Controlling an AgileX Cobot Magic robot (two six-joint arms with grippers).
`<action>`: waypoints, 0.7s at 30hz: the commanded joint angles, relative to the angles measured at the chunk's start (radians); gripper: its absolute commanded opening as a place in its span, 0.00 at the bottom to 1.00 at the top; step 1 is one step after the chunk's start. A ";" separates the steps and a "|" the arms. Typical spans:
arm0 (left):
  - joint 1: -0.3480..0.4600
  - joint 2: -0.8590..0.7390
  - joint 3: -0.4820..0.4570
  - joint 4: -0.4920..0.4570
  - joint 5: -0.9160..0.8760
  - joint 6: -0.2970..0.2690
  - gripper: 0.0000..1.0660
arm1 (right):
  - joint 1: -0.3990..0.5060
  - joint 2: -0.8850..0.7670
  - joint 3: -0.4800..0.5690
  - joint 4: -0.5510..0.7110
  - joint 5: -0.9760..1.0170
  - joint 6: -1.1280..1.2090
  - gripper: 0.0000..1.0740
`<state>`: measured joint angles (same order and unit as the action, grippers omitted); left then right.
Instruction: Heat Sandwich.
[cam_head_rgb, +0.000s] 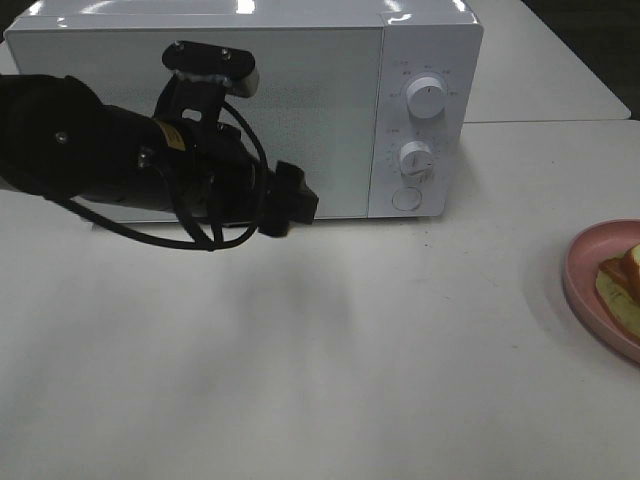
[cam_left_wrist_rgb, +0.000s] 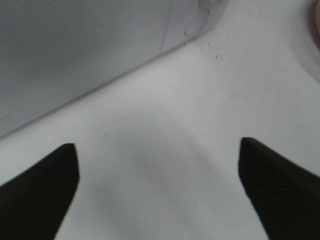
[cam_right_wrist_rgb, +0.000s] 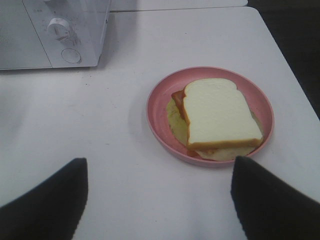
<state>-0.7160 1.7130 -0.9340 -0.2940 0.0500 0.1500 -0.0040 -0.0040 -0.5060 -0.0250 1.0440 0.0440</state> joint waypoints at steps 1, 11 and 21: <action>-0.006 -0.031 0.002 0.010 0.106 -0.003 0.98 | -0.006 -0.027 0.002 0.002 -0.013 -0.013 0.71; -0.002 -0.131 0.002 0.101 0.479 -0.037 0.95 | -0.006 -0.027 0.002 0.002 -0.013 -0.013 0.71; 0.189 -0.172 0.002 0.129 0.685 -0.150 0.95 | -0.006 -0.027 0.002 0.002 -0.013 -0.013 0.71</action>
<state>-0.5590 1.5590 -0.9340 -0.1680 0.7000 0.0000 -0.0040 -0.0040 -0.5060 -0.0250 1.0440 0.0440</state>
